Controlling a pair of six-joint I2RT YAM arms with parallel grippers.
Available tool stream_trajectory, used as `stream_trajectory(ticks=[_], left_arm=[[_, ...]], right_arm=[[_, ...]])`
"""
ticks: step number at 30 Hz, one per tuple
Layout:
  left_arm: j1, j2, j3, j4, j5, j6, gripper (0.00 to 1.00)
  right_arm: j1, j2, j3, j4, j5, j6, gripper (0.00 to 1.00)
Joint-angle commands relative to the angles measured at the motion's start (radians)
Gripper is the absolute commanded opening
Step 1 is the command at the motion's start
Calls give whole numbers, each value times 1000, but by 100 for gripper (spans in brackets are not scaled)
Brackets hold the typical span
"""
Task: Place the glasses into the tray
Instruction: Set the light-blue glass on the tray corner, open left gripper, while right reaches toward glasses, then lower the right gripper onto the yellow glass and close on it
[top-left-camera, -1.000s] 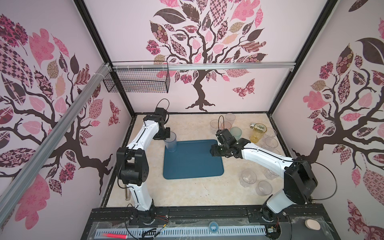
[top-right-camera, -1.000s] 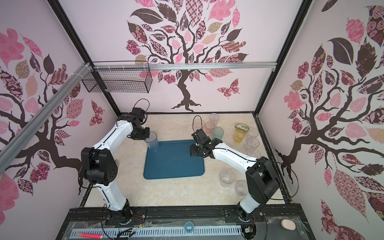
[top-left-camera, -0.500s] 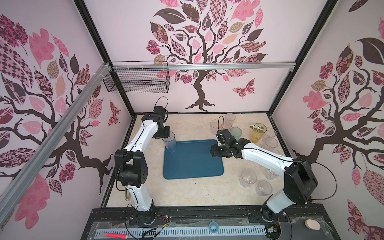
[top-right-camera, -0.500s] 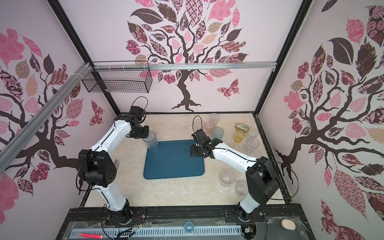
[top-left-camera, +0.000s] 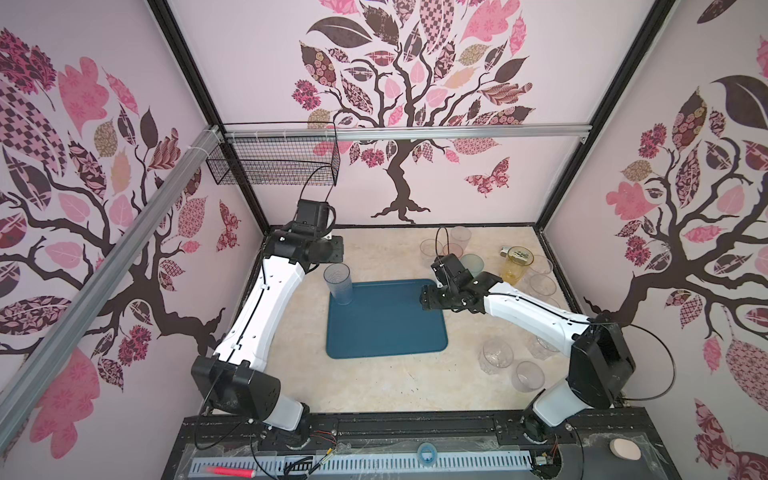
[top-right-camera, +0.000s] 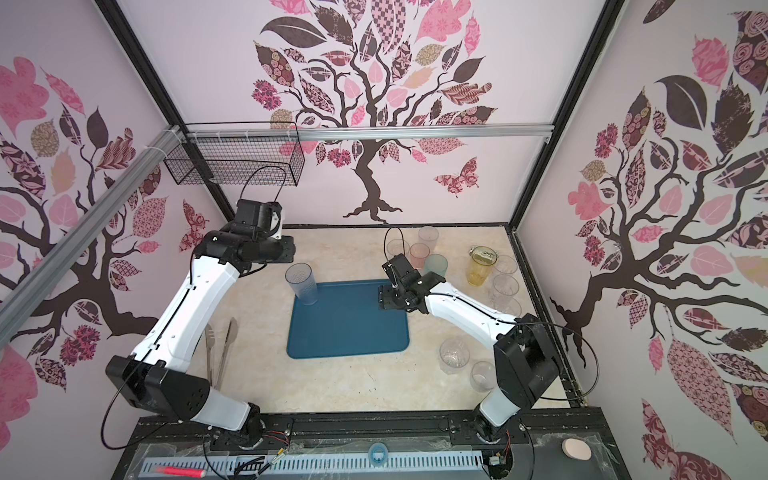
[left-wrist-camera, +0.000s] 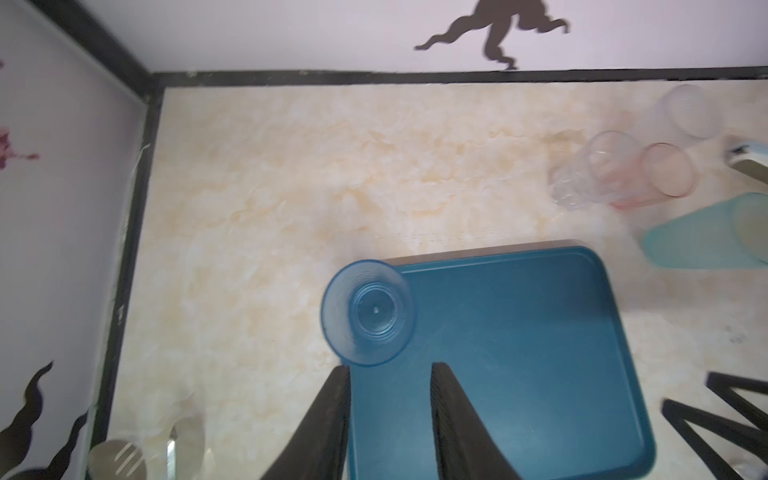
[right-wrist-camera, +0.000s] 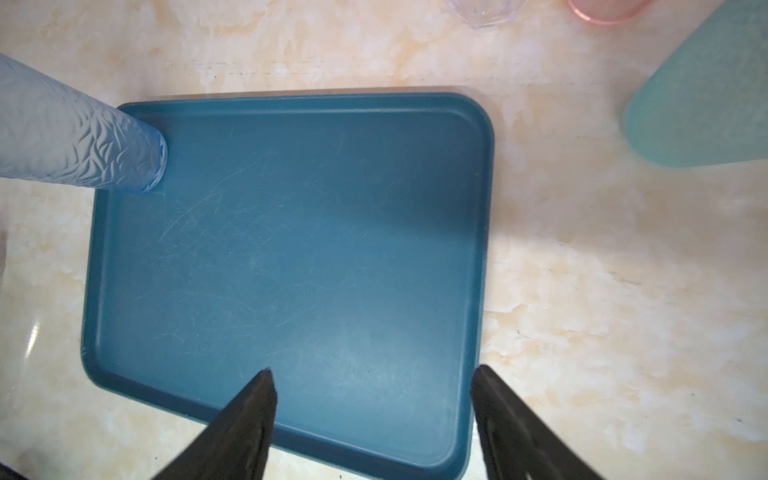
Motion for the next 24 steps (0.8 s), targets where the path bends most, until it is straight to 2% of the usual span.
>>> stream_trajectory(ticks=[1, 8, 13, 16, 18, 21, 24], left_arm=[[-75, -68, -90, 99, 44, -22, 37], [-304, -215, -389, 405, 49, -29, 39], [-432, -189, -494, 516, 47, -67, 40], [-481, -145, -521, 547, 53, -54, 40], [-500, -114, -534, 553, 58, -41, 40], [-503, -71, -556, 560, 81, -29, 40], [-504, -47, -586, 572, 87, 4, 40]], right_arm=[[-17, -40, 54, -70, 75, -23, 79], [-164, -79, 129, -97, 70, -24, 78], [-287, -104, 199, -88, 103, -13, 78], [-403, -109, 235, -88, 92, 18, 77], [-503, -115, 243, -72, 46, 56, 76], [-658, -124, 245, -47, -16, 123, 75], [-753, -128, 253, -31, -15, 152, 74]])
